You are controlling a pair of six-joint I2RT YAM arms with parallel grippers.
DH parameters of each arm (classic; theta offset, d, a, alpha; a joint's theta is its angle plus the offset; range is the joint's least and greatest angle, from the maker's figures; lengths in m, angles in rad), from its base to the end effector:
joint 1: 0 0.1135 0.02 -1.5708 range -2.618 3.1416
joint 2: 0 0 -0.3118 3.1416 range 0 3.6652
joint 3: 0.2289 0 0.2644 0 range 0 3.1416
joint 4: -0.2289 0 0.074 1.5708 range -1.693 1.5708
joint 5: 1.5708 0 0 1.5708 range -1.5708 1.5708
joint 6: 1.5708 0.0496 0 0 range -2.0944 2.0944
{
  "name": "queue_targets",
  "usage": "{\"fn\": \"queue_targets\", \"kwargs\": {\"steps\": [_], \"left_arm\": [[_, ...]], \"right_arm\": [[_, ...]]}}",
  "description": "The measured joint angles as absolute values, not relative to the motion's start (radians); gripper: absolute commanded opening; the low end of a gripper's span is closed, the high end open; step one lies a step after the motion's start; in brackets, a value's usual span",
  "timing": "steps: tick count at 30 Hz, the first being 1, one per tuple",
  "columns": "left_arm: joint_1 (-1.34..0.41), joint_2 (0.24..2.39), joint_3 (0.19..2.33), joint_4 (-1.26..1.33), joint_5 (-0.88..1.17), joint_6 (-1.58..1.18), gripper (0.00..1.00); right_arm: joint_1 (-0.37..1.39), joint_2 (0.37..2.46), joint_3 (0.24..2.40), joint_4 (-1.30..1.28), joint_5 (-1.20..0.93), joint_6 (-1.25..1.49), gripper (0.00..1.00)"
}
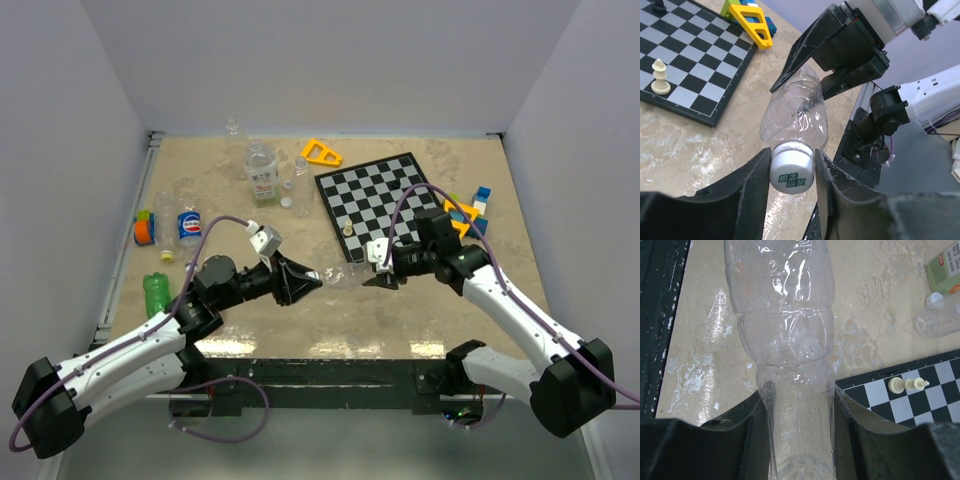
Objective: Unscrew the bottle caps
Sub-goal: Pick up the plastic bottle at the center of the board, then unscrew the bottle cap from the plastic bottle.
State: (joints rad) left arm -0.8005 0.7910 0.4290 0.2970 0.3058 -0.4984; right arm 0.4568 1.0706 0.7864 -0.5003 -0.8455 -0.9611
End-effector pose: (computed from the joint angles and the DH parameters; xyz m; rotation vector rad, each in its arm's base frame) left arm 0.1173 -0.1424 0.2922 0.5180 1.7080 -1.2178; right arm 0.1722 0.1260 0.2970 -1.6638 1.3383 0.6973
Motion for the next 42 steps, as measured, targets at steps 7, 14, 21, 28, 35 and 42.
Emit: {"fn": "queue_targets", "kwargs": {"steps": [7, 14, 21, 28, 35, 42], "left_arm": [[-0.801, 0.798, 0.440, 0.290, 0.340, -0.497, 0.00], [-0.801, 0.790, 0.476, 0.224, 0.340, -0.496, 0.00], [-0.799, 0.859, 0.550, 0.187, 0.363, -0.482, 0.00], [-0.794, 0.971, 0.634, 0.188, 0.373, -0.475, 0.00], [-0.795, 1.060, 0.698, 0.193, 0.379, -0.488, 0.00], [-0.794, 1.073, 0.712, 0.196, 0.344, -0.513, 0.00]], "right_arm": [[0.457, 1.073, 0.787, -0.496, -0.838, -0.953, 0.22], [0.457, 1.073, 0.791, -0.493, -0.840, -0.952, 0.71], [0.457, 1.110, 0.881, -0.559, -0.849, -1.019, 0.86], [0.481, 1.198, 0.965, -0.639, -0.847, -1.057, 0.88], [0.538, 1.168, 0.942, -0.541, -0.789, -0.967, 0.83], [0.541, 1.166, 0.934, -0.480, -0.740, -0.901, 0.54]]}}
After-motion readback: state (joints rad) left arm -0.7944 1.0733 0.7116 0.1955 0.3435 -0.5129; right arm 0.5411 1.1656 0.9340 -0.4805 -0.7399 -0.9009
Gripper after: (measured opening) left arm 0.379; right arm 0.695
